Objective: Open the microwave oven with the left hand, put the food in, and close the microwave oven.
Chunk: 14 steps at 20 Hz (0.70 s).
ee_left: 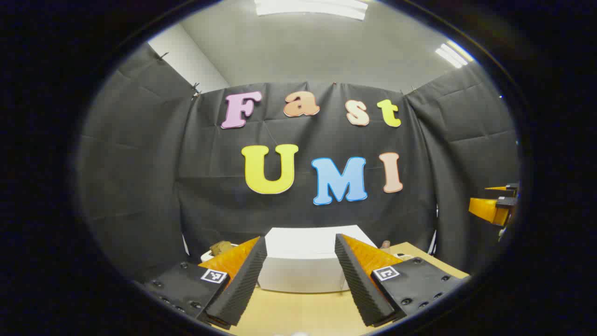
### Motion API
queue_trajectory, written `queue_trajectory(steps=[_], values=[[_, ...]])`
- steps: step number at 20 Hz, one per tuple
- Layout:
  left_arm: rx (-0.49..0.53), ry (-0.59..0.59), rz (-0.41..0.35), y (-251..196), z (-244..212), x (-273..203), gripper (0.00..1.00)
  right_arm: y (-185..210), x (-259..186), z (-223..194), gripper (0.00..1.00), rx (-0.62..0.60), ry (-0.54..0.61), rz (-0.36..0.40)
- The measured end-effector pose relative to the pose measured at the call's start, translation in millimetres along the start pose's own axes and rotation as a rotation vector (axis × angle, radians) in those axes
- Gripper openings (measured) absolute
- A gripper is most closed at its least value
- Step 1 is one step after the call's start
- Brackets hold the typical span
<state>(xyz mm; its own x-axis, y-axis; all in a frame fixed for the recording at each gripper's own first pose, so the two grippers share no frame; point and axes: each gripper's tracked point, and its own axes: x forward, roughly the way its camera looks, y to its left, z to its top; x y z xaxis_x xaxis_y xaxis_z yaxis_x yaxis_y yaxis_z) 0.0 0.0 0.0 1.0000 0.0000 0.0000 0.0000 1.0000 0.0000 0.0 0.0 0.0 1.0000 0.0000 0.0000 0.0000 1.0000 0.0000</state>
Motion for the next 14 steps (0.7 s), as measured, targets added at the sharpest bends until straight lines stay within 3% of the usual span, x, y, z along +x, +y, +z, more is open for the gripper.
queue_trajectory(steps=[14], values=[[0.032, -0.024, -0.005, -5.1, 3.0, 4.2, 0.99, -5.5, 4.8, 4.7, 0.95, -0.001, -0.014, -0.009]])
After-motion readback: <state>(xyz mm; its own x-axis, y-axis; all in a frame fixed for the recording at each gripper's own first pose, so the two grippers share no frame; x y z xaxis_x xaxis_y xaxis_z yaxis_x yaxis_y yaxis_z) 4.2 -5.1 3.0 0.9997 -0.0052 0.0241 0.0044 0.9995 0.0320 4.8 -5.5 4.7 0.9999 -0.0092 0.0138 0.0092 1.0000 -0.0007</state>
